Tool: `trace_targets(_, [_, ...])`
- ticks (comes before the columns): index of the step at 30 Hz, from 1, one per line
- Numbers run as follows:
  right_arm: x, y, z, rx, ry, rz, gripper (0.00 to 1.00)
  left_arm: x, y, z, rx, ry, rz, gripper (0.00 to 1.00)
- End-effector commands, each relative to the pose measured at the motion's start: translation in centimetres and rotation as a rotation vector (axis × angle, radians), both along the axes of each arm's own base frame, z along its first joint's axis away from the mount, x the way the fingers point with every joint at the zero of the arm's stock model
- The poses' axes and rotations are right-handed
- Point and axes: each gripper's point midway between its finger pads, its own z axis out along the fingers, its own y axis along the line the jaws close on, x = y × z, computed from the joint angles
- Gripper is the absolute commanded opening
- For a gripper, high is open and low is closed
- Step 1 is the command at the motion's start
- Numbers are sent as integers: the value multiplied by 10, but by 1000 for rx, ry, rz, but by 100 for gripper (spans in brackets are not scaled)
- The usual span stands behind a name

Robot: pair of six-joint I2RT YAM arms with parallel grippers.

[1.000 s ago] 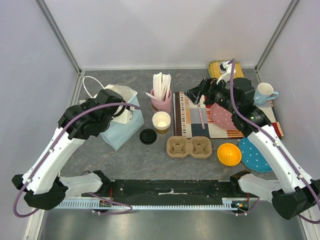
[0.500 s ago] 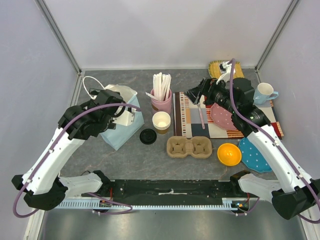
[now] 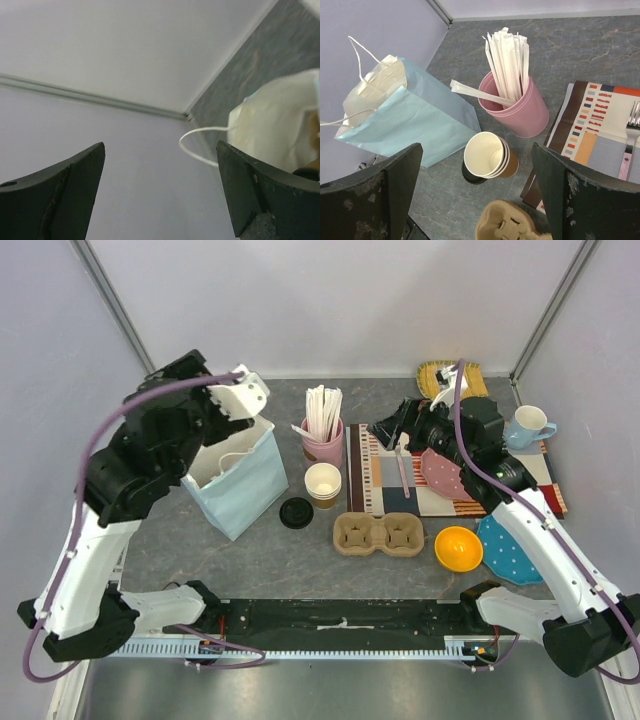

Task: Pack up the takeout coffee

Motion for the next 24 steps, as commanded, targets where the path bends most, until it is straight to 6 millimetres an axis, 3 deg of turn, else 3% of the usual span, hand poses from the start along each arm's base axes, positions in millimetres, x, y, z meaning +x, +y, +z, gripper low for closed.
trace_targets(1, [4,-5,7,8,-31,-37,98,-24,-37,16,-588,23,-158,98])
trace_targets(4, [8,-11,4,-9,-33,-71,98,-32,-55,-18,-718,157,-199,100])
trace_targets(8, [14,-25,-11,-61,-27,-147,98,-48,-63,-97,-753,282,-233,100])
trace_targets(10, [14,-33,-24,-98,-14,-180,98,-54,-61,-119,-776,277,-246,100])
trace_targets(11, [15,-37,-29,-115,-14,-200,98,-51,-65,-146,-773,290,-255,100])
trace_targets(13, [13,-45,-43,-151,-5,-225,98,-62,-57,-151,-804,223,-288,100])
trace_targets(14, [14,-51,-49,-175,-8,-249,98,-61,-57,-181,-778,252,-274,100])
trace_targets(15, [15,-61,-50,-192,-16,-299,98,-63,-55,-175,-810,192,-296,100])
trace_targets(16, [15,-68,-63,-217,1,-334,98,-62,-54,-184,-818,191,-291,100])
trace_targets(17, [16,-75,-68,-228,5,-369,98,-60,-52,-208,-817,221,-261,100])
trace_targets(18, [15,-87,-75,-246,4,-429,98,-55,-46,-209,-840,191,-237,100])
trace_targets(19, [15,-93,-79,-249,2,-456,98,-53,-43,-230,-842,216,-204,100])
trace_targets(24, [6,-128,-100,-211,-17,-654,98,-48,-36,-268,-906,239,-143,100])
